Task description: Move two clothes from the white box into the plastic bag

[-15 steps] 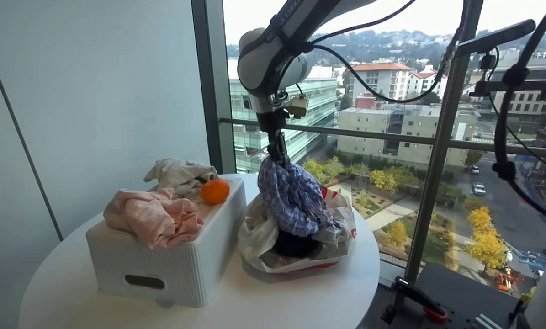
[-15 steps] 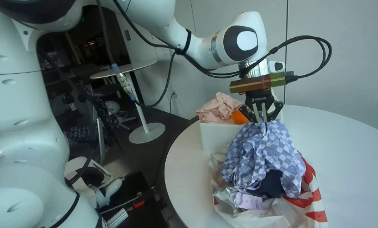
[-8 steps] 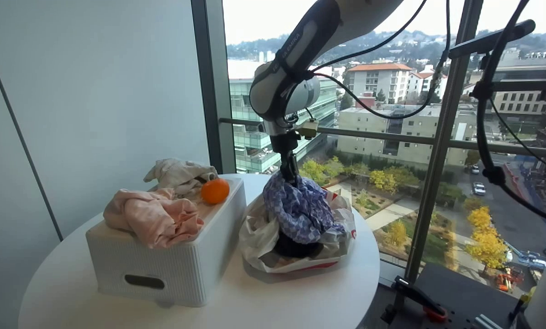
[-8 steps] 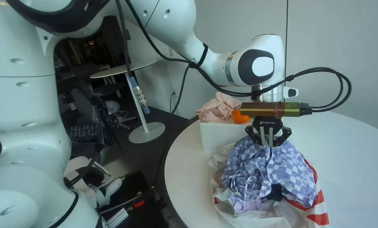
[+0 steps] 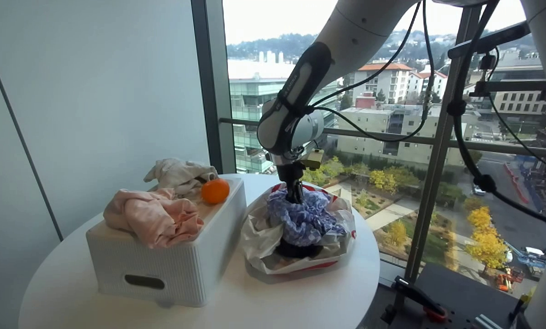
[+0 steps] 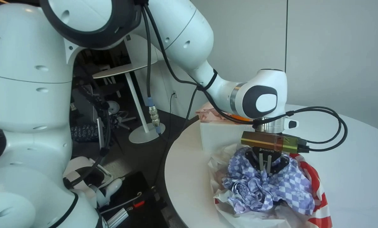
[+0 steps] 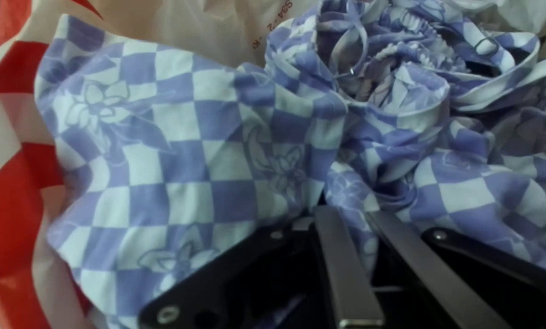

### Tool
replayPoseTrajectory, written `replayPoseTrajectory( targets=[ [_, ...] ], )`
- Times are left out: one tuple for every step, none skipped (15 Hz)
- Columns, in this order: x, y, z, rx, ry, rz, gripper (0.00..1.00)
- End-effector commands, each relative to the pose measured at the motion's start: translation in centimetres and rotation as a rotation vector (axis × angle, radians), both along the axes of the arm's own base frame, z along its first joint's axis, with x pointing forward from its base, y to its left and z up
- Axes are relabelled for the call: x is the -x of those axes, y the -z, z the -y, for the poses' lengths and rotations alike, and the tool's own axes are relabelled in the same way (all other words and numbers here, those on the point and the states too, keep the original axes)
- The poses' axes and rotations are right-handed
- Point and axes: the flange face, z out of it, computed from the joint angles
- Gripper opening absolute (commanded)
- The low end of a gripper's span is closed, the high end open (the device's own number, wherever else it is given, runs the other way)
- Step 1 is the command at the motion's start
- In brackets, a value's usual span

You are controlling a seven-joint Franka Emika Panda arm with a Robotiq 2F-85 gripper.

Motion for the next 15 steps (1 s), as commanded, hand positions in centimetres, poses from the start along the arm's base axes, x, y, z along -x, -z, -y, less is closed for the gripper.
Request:
replayPoseTrajectory(
  targets=[
    [0.2,2.4,2.6,-0.112,0.033,0.012,0.03],
    [0.2,2.6,3.2,-0.125,0.043,0.023,0.03],
    [0.3,2.5,3.7,-0.141,0.049,0.036,0.03],
    [0.4,2.1,4.0,-0.16,0.048,0.037,0.06],
    [0.6,1.7,4.1,-0.19,0.049,0.039,0.36],
    [0.9,0.9,4.1,-0.219,0.049,0.028,0.36],
    [1.2,0.0,4.0,-0.242,0.05,0.018,0.41],
    [1.6,-1.1,3.9,-0.254,0.067,0.004,0.5],
    [2.1,-2.3,3.6,-0.276,0.067,-0.017,0.57],
    [2.5,-3.3,3.3,-0.295,0.066,-0.044,0.66],
    [2.8,-4.5,2.7,-0.284,0.069,-0.07,0.72],
    [2.9,-5.6,2.2,-0.259,0.092,-0.08,0.79],
    [3.1,-6.9,1.5,-0.249,0.097,-0.091,0.88],
    [3.1,-8.3,0.8,-0.242,0.103,-0.093,0.95],
    [3.0,-9.8,0.1,-0.23,0.113,-0.088,0.99]
  ],
)
